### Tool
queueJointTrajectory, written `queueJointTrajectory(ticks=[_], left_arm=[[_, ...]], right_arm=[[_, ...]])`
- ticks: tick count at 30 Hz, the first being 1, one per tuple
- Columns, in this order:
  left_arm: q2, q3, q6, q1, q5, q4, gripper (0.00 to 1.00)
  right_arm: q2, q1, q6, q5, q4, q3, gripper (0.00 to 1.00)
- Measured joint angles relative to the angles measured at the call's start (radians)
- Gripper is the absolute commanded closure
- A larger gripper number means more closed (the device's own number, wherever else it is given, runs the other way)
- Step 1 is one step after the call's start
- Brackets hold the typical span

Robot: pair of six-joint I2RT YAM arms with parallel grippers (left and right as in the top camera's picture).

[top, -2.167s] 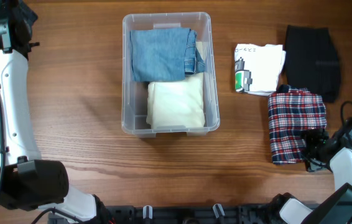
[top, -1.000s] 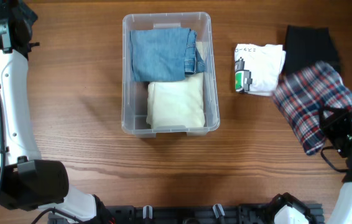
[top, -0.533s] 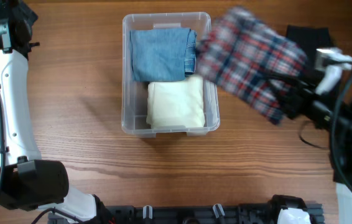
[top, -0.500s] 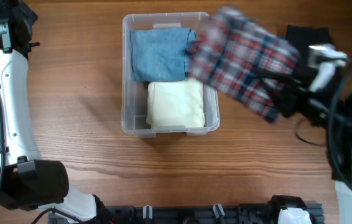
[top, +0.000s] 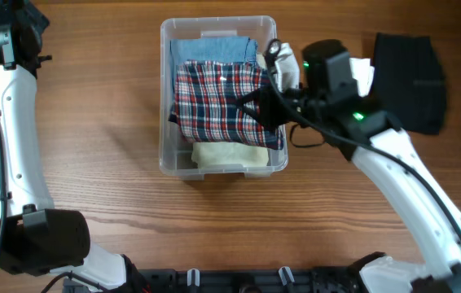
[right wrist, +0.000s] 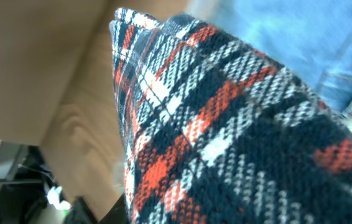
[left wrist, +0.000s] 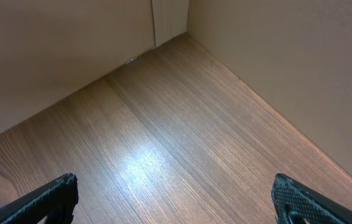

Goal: Pack container
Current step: 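Lift the plaid shirt and carry it over the bin, then lower the plaid shirt onto the cream cloth and press it flat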

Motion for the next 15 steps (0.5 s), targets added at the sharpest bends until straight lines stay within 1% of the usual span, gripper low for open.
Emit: queueJointTrajectory(ticks=[7, 12, 15], left_arm=[[0.000, 0.000, 0.000, 0.000, 0.000, 0.000, 0.00], [0.000, 0.000, 0.000, 0.000, 0.000, 0.000, 0.00], [0.000, 0.000, 0.000, 0.000, 0.000, 0.000, 0.00]], right_arm=[[0.114, 0.000, 0.000, 0.031, 0.001, 0.000, 0.96], [0.136, 0.000, -0.001, 0.022, 0.009, 0.000, 0.96], [0.136, 0.000, -0.012, -0.030, 0.042, 0.000, 0.96]])
